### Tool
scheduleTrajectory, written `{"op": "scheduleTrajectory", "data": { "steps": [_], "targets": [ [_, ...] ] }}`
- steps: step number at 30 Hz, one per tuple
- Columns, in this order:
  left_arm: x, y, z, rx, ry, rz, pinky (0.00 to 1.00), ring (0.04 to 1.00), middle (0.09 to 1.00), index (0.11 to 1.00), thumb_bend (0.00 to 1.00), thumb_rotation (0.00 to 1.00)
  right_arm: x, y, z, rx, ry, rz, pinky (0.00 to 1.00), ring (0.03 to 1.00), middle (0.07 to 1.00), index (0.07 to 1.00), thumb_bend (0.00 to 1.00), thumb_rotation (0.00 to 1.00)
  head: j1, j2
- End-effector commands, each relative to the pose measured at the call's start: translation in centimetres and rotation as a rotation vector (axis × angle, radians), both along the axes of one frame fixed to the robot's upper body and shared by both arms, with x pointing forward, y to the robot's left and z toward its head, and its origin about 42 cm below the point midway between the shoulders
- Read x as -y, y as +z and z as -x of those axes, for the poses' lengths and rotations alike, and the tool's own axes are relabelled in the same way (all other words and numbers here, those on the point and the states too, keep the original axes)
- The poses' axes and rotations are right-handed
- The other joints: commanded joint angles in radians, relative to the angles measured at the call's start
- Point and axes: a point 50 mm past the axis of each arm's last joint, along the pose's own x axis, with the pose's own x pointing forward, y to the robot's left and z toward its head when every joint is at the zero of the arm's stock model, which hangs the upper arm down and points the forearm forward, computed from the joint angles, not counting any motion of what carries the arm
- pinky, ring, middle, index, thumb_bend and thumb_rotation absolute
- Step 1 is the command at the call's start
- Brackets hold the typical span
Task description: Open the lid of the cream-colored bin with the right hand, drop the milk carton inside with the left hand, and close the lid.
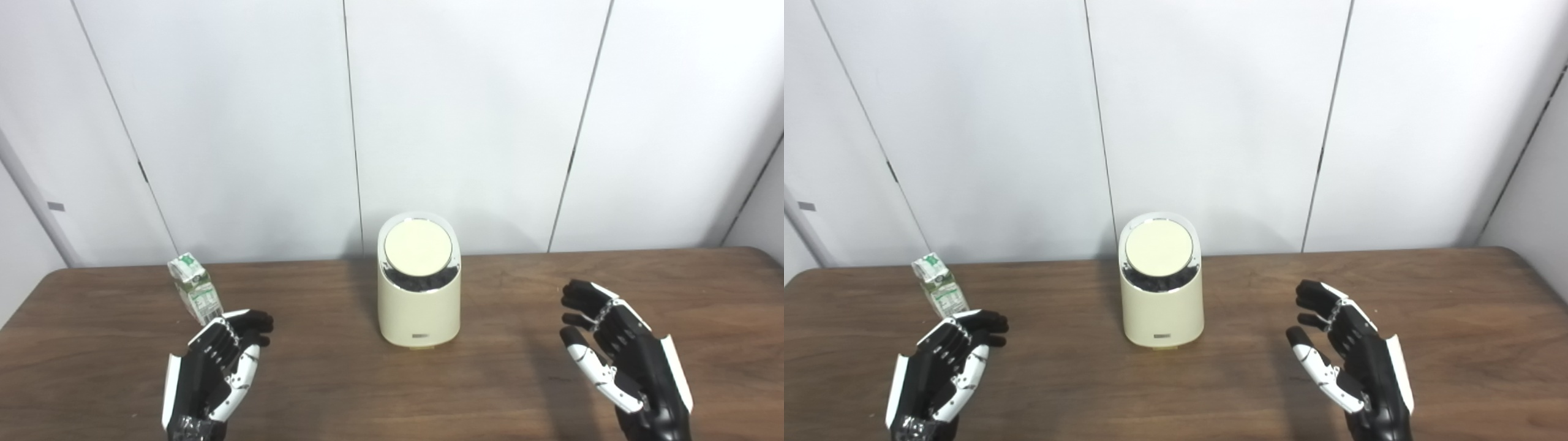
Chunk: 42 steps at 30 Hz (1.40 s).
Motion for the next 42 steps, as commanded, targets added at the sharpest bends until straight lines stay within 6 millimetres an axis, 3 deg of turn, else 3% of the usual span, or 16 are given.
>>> {"op": "scheduleTrajectory", "data": {
  "steps": [1, 6, 15, 17, 21, 24, 27, 32, 35, 38, 42],
  "targets": [
    [0.0, 1.5, -0.4, 0.057, -0.010, -0.002, 0.60, 0.644, 0.636, 0.623, 0.22, 0.23, -0.2, 1.4, -0.2, 0.066, 0.011, 0.003, 0.70, 0.764, 0.757, 0.722, 0.24, 0.29, 0.000, 0.001],
    [0.0, 1.5, -0.5, 0.059, -0.014, -0.010, 0.59, 0.643, 0.637, 0.625, 0.21, 0.23, -0.1, 1.4, -0.3, 0.073, 0.012, 0.012, 0.69, 0.757, 0.749, 0.715, 0.23, 0.25, 0.001, 0.000],
    [0.1, 1.5, -0.8, 0.058, -0.008, -0.013, 0.59, 0.639, 0.629, 0.623, 0.22, 0.21, -0.1, 1.9, -0.7, 0.090, 0.007, 0.030, 0.67, 0.750, 0.746, 0.713, 0.25, 0.29, 0.004, -0.001],
    [0.1, 1.4, -0.9, 0.058, -0.006, -0.024, 0.59, 0.640, 0.630, 0.623, 0.23, 0.22, -0.1, 2.9, -1.0, 0.086, 0.015, 0.078, 0.70, 0.772, 0.775, 0.751, 0.31, 0.38, 0.001, -0.007],
    [0.3, 1.3, -1.0, 0.066, -0.018, -0.011, 0.60, 0.648, 0.640, 0.623, 0.23, 0.25, -0.5, 6.6, -2.1, 0.066, 0.046, 0.236, 0.84, 0.919, 0.929, 0.920, 0.54, 0.71, 0.008, -0.007],
    [0.4, 1.3, -0.9, 0.063, -0.007, -0.015, 0.58, 0.642, 0.636, 0.619, 0.22, 0.24, -0.9, 9.2, -3.4, 0.087, 0.079, 0.311, 0.94, 0.985, 0.988, 0.987, 0.61, 0.81, 0.004, -0.003],
    [0.5, 1.3, -0.8, 0.056, 0.000, -0.026, 0.59, 0.638, 0.631, 0.620, 0.23, 0.25, -1.5, 11.8, -4.7, 0.120, 0.102, 0.380, 0.96, 0.994, 0.999, 0.999, 0.66, 0.88, 0.014, -0.002],
    [0.6, 1.4, -0.5, 0.055, -0.002, -0.032, 0.60, 0.645, 0.636, 0.629, 0.22, 0.24, -3.3, 14.8, -6.7, 0.114, 0.095, 0.488, 0.88, 0.946, 0.961, 0.971, 0.75, 0.90, 0.021, 0.000],
    [0.6, 1.4, -0.4, 0.063, -0.002, -0.035, 0.59, 0.641, 0.636, 0.628, 0.22, 0.24, -5.0, 16.3, -8.3, 0.108, 0.103, 0.530, 0.87, 0.946, 0.971, 0.968, 0.71, 0.83, 0.024, 0.004],
    [0.8, 1.5, -0.3, 0.057, 0.002, -0.024, 0.58, 0.639, 0.636, 0.625, 0.22, 0.24, -6.5, 16.6, -10.6, 0.118, 0.111, 0.557, 0.83, 0.931, 0.967, 0.961, 0.68, 0.76, 0.030, 0.006],
    [0.8, 1.5, -0.2, 0.056, 0.006, -0.021, 0.59, 0.641, 0.635, 0.624, 0.22, 0.23, -7.8, 16.5, -12.8, 0.071, 0.074, 0.599, 0.77, 0.888, 0.932, 0.939, 0.74, 0.74, 0.029, 0.004]
  ]
}}
